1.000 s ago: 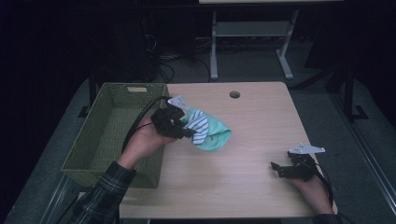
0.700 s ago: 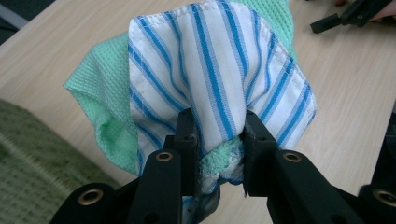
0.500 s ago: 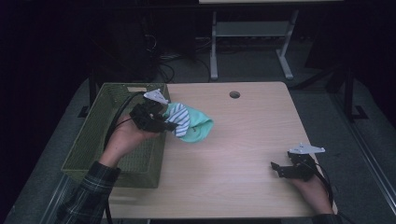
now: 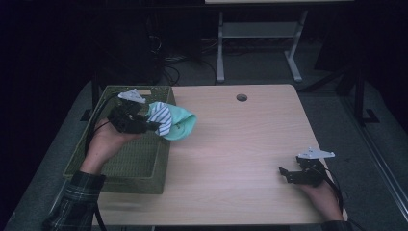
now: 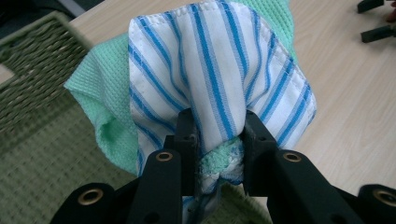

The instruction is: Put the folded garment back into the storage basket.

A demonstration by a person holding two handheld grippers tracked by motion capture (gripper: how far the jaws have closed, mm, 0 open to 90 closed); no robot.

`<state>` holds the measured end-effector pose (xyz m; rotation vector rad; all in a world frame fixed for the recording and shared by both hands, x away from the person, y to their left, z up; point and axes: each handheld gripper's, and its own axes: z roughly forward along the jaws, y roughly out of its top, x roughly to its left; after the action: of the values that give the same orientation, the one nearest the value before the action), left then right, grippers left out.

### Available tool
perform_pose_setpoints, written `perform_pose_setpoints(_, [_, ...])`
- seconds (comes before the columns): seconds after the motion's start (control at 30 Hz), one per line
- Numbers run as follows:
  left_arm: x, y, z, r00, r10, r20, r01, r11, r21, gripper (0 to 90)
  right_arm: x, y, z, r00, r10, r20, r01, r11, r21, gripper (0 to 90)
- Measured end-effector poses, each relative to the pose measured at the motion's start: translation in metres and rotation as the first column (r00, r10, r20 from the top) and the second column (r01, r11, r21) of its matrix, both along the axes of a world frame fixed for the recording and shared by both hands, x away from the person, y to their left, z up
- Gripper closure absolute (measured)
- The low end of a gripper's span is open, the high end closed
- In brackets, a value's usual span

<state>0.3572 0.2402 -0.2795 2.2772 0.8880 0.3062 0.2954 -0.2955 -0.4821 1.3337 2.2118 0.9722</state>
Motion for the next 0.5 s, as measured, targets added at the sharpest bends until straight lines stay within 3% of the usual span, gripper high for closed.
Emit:
perform_pose_setpoints(0.27, [-0.002,0.032,-0.005,0.9969,0.079,0.009,-0.079,0.9966,-0.026,71.3,0.0,0.0,0.0,1.0,0.0,0.0,0.0,1.0,0.0,15.1])
perform_pose_setpoints(0.5, [-0.004,0.059,-0.016,0.9878,0.156,0.008,-0.156,0.9875,-0.023,71.3,0.0,0.0,0.0,1.0,-0.002,0.0,0.002,1.0,0.0,15.1])
